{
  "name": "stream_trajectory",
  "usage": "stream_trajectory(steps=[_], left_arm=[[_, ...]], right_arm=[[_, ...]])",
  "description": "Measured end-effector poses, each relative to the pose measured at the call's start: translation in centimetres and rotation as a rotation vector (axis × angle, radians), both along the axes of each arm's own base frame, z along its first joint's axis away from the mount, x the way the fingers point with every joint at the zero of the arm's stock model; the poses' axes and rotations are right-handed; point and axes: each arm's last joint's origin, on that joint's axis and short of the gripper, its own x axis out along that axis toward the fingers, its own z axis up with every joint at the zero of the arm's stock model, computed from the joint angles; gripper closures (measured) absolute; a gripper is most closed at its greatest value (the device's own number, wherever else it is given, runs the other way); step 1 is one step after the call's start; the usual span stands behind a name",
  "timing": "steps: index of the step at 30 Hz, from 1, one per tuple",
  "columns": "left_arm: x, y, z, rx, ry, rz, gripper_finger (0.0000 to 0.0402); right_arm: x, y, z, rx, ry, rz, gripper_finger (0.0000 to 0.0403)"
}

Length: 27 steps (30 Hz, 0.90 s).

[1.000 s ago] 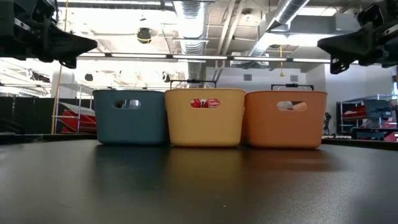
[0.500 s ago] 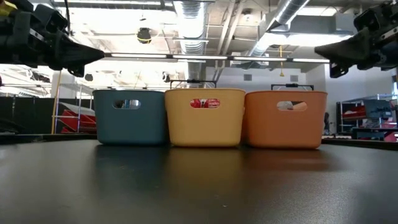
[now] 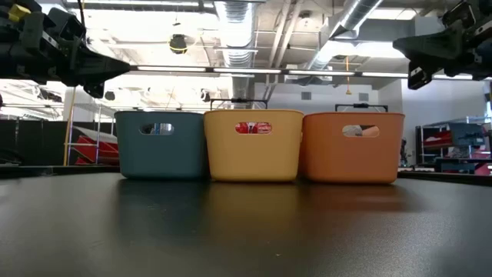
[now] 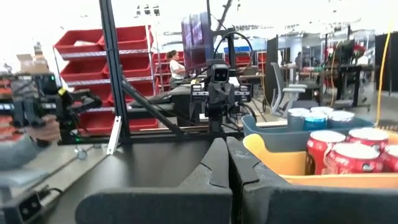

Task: Sort soda cans
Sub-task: Return to Home Position

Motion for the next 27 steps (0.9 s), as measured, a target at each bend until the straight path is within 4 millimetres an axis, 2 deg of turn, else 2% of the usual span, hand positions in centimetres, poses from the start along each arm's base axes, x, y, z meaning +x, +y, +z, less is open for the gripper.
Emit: stream_trajectory(steps=[4,27], left_arm=[[0.0,0.0,0.0,0.0,0.0,0.0,0.0401],[0.0,0.0,0.0,0.0,-0.001,-0.001,0.0401]], right_arm=[[0.0,0.0,-0.1,0.062,0.01,0.009,0.0403],[0.1,0.0,-1.1,0.059,0.116,0.005,0.0403]])
